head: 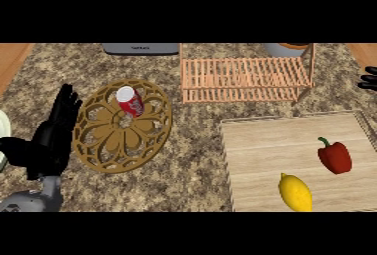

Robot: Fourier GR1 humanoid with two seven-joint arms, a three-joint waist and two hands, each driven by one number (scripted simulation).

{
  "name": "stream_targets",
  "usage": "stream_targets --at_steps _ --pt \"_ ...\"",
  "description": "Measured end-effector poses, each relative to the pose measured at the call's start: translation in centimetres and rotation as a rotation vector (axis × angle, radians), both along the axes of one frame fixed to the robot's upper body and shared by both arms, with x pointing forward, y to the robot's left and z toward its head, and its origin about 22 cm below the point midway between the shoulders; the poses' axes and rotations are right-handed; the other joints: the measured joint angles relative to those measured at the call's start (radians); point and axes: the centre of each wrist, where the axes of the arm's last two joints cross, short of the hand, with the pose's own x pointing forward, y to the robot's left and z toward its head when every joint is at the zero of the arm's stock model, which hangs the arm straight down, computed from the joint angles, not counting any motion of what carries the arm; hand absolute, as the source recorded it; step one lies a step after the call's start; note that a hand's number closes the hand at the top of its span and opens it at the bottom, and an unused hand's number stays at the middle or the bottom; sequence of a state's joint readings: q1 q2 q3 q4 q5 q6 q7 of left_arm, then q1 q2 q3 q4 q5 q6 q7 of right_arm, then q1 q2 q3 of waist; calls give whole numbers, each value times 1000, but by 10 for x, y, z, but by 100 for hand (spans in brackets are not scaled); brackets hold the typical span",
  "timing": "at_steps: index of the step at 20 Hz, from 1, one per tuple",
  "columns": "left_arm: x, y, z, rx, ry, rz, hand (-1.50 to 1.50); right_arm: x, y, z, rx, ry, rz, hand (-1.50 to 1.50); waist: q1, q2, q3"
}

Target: Pick the bell pepper from the tray and place it in the tiered shelf

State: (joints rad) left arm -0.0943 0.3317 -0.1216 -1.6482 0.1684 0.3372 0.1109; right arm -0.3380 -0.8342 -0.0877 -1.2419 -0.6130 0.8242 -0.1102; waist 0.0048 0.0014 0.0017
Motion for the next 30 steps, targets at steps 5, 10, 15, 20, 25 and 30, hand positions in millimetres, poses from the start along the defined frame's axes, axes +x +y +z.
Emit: stream_targets --at_steps 5,10,15,20,25,30 --pt "-4 6 -2 -3 13 9 0 -7 7 58 -316 -60 120 -150 -6 -5 -1" --pt "-8 8 -3 0 13 15 0 -19 41 98 -656 -180 152 -150 -10 -7 -1" --pt "-4 11 5 3 8 24 0 -34 74 94 -903 -239 133 -150 -14 -6 -1" --pt "-6 13 -3 1 11 16 0 -47 92 67 -1031 -247 97 -150 -11 -4 -2" --pt "-1 7 -3 6 6 16 0 -55 106 45 -1190 -279 55 -150 -6 -2 -1" --pt "-1 8 -1 4 8 9 0 -48 102 26 -1331 -269 2 -150 0 -1 -1"
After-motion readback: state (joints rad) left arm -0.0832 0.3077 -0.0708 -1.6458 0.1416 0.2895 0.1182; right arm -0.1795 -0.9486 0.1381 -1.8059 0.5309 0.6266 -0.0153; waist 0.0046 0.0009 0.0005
